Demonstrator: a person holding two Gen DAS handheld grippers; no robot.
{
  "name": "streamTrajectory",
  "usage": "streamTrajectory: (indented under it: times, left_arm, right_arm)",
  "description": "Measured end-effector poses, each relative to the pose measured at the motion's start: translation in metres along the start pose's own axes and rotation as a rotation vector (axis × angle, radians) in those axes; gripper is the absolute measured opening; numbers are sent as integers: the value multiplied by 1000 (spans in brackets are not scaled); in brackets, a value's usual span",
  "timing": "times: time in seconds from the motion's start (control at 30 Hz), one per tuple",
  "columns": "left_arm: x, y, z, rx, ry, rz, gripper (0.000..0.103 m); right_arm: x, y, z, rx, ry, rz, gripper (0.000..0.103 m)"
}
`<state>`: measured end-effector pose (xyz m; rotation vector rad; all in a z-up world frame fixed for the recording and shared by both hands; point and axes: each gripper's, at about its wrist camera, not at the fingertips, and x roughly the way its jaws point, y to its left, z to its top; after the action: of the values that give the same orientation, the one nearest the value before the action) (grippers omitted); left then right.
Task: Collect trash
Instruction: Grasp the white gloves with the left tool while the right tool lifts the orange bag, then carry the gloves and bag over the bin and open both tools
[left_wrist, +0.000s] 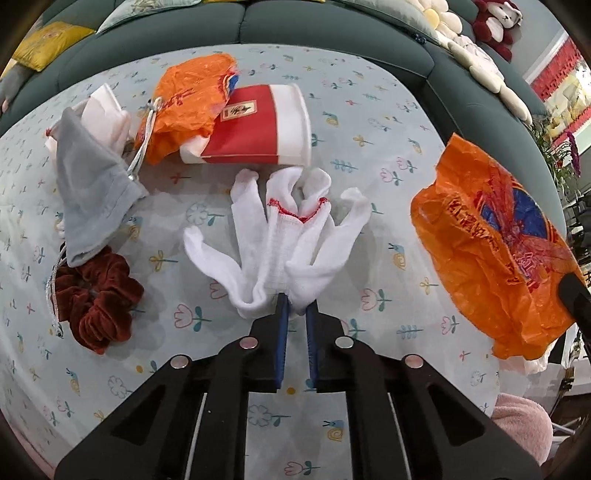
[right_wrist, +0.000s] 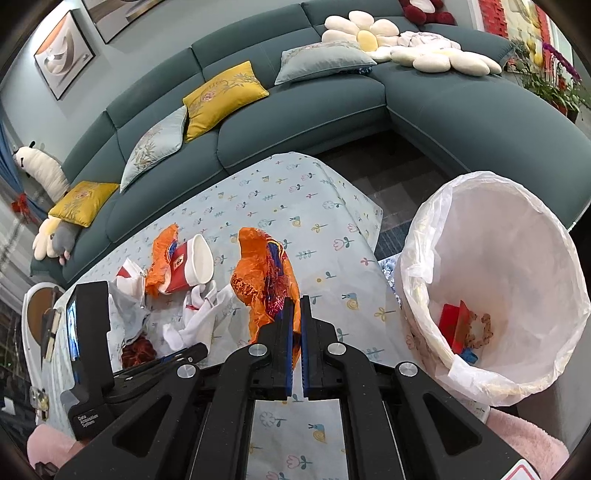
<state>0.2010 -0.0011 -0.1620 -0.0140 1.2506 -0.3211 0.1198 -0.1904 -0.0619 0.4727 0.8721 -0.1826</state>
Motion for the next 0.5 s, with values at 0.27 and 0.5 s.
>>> streamTrajectory:
  times: [0.27,0.5]
  left_arm:
    - [-22,-29,-4,35,-42,-30,7]
    - [-42,-77,-4,99,-77,-80,7]
  right_arm:
    - [-22,-19,3,29,-42,0,4]
    - [-47,-46,8,63,-89,-12,3]
